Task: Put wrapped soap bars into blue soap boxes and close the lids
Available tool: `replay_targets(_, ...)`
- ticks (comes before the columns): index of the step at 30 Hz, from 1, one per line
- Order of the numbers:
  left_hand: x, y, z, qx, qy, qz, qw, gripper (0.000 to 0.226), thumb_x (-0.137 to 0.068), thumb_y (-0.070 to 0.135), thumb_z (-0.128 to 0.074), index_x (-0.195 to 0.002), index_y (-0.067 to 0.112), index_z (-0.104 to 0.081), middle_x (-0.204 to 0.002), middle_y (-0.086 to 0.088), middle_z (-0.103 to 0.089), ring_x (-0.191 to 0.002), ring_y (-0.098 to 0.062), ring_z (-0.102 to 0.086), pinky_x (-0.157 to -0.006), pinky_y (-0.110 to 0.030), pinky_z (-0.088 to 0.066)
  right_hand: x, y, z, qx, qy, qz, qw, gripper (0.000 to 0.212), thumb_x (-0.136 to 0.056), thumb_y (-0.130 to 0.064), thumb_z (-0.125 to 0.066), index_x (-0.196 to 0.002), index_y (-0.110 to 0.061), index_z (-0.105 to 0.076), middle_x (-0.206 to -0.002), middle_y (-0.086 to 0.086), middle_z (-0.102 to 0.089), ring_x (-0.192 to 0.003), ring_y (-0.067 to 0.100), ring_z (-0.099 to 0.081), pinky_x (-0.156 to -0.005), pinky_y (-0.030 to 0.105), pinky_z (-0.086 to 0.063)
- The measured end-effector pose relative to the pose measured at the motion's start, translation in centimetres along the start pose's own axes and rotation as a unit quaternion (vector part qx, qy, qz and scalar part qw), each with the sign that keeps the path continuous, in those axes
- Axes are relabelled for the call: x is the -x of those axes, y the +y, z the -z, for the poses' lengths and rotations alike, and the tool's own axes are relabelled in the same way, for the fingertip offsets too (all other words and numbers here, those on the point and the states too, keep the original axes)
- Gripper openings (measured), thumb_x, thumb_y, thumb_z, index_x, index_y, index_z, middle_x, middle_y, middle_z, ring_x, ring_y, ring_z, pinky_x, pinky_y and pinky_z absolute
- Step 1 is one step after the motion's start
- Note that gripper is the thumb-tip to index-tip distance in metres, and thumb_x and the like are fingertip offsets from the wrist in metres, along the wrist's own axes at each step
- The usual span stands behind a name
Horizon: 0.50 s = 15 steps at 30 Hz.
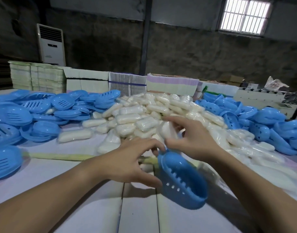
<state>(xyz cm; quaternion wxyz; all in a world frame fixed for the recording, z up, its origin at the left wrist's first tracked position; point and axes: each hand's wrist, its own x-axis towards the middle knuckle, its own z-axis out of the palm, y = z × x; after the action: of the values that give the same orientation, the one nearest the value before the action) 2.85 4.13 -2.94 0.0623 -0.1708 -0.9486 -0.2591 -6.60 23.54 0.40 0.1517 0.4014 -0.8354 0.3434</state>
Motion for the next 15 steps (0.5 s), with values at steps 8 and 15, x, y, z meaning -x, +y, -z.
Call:
replay_targets(8,0.1,1.4,-0.8,0.006,0.007,-0.064,0.998,0.052,-0.077,0.061,-0.076,-0.123,0.055,-0.052,-0.130,0.034,-0.045,-0.129,0.005,-0.034,-0.106,-0.028,-0.033,-0.1,0.7,0.6,-0.105,0.139,-0.012,0.985,0.060,-0.076,-0.026,-0.072,-0.132,-0.039,-0.057,-0.100,-0.026,-0.060,-0.091,-0.005,-0.055,-0.076,0.009,-0.045)
replay_targets(15,0.1,3.1,-2.2,-0.148,-0.014,-0.197,0.969,0.039,-0.094,0.066,-0.052,-0.130,0.054,-0.054,-0.149,0.019,-0.037,-0.141,-0.007,-0.022,-0.113,-0.041,-0.027,-0.2,1.2,1.1,-0.228,0.161,-0.053,0.959,0.052,-0.078,-0.019,-0.072,-0.121,-0.044,-0.061,-0.099,-0.007,-0.070,-0.090,0.013,-0.065,-0.079,0.027,-0.057)
